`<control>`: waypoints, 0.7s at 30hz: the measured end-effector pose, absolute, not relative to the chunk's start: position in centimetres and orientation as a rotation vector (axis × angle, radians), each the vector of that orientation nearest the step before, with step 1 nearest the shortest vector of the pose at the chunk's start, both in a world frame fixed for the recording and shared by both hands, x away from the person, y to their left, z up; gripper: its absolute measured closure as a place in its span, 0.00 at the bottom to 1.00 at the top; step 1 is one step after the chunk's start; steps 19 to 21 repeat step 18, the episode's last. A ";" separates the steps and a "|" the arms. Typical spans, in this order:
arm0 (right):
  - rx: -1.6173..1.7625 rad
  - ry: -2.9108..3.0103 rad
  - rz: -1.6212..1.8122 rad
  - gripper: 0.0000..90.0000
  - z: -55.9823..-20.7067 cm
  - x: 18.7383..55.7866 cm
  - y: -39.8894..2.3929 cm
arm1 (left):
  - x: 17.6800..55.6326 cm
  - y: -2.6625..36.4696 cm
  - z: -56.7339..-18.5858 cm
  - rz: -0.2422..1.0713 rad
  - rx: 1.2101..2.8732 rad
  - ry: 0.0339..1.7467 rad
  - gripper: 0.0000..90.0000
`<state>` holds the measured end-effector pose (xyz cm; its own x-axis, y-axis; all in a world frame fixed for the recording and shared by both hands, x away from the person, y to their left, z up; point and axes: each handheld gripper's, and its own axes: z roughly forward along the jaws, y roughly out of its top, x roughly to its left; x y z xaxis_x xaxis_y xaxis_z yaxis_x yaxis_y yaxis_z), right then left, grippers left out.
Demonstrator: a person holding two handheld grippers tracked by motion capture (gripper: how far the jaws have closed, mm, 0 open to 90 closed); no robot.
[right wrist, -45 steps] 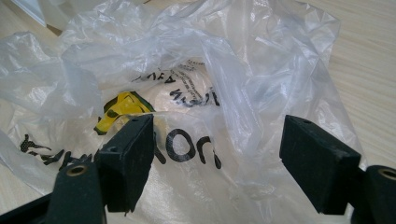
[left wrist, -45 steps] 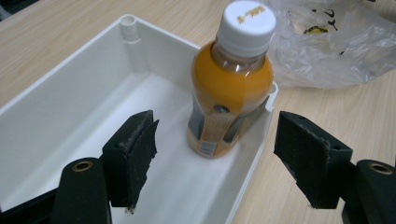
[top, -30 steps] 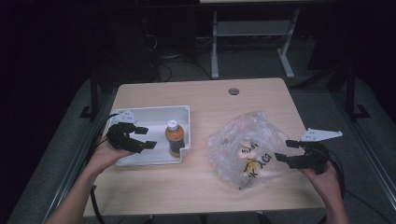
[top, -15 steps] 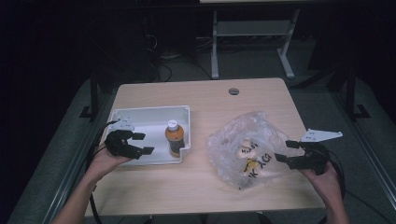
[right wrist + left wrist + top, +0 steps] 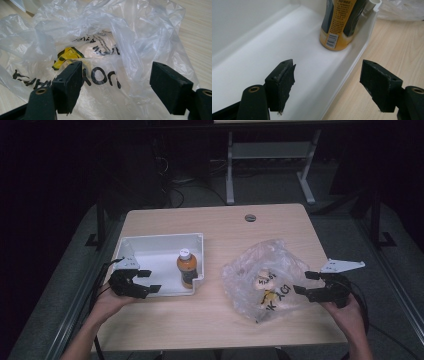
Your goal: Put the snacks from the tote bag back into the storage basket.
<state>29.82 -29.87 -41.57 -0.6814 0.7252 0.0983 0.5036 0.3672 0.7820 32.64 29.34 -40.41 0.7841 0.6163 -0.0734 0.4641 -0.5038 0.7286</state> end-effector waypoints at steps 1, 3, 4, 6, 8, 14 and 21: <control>1.095 2.370 1.210 0.29 -41.6 29.8 -29.8 | 32.6 29.3 -40.4 0.248 2.191 0.800 0.30; 1.094 2.370 1.213 0.29 -41.6 29.8 -29.8 | 32.4 29.3 -40.6 0.262 2.195 0.790 0.30; 1.093 2.370 1.213 0.29 -41.6 29.8 -29.8 | 32.3 29.3 -40.7 0.265 2.199 0.783 0.31; 1.094 2.371 1.209 0.29 -41.6 29.7 -29.7 | 32.2 29.3 -40.9 0.269 2.202 0.784 0.31; 1.093 2.371 1.208 0.29 -41.6 29.7 -29.8 | 32.1 29.4 -41.0 0.264 2.204 0.781 0.30; 1.086 2.374 1.204 0.28 -41.6 29.6 -29.7 | 31.7 29.4 -41.8 0.266 2.187 0.808 0.29; 1.091 2.375 1.203 0.28 -41.5 29.5 -29.6 | 31.6 29.3 -41.9 0.272 2.195 0.795 0.29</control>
